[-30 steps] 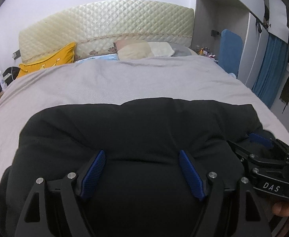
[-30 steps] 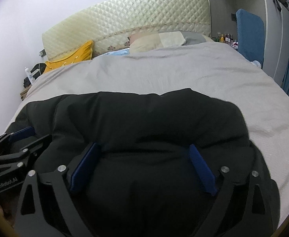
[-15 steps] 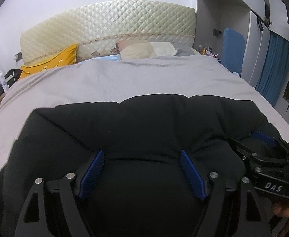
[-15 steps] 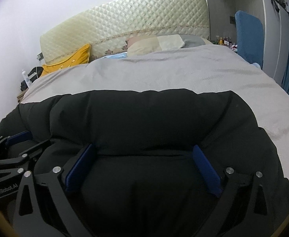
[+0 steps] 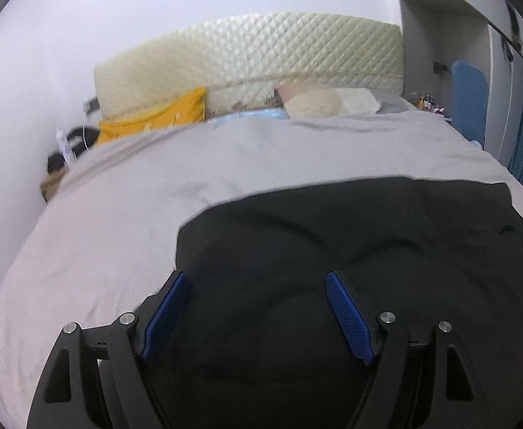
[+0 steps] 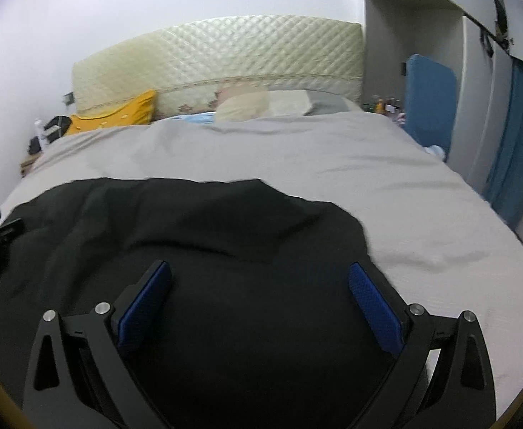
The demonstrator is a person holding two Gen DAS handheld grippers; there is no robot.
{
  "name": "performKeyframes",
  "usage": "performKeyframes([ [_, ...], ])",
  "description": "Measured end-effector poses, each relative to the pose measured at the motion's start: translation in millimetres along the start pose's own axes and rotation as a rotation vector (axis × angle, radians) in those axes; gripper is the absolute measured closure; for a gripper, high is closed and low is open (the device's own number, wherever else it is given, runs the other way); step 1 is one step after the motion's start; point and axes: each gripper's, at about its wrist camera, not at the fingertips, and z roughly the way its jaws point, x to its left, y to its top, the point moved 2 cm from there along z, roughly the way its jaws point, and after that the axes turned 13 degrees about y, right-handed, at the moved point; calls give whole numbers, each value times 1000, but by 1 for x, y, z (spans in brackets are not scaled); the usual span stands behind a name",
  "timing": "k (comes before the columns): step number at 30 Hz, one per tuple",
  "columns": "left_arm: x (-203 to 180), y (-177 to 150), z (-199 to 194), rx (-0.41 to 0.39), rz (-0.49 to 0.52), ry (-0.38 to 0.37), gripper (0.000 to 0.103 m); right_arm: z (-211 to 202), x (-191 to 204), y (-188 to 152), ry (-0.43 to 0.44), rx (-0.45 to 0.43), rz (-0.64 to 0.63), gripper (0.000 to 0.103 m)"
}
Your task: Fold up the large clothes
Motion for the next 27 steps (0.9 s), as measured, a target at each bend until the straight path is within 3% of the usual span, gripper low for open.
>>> performKeyframes([
  [2,1,-4,8,18,-10,-14,24,3,-8,-4,-12,20,0,2],
  [7,-3,-9,13,13,-11,-22,23,21,-30,-19,55,32,111,1],
  [15,4,-2,-18,-53,-43,-53,23,15,-30,-12,57,57,154,0],
  [19,14,15,-59,-97,-87,-88,22,-26,-16,9,76,-27,152,0],
  [21,21,26,-88,-111,-135,-111,14,-52,-7,23,75,-67,130,0],
  [23,25,33,-117,-126,-175,-144,14,-79,2,37,81,-107,109,0],
  [25,25,40,-151,-160,-175,-165,14,-115,15,49,83,-161,78,0],
  [27,22,44,-186,-199,-141,-138,10,-140,26,55,74,-189,50,0],
])
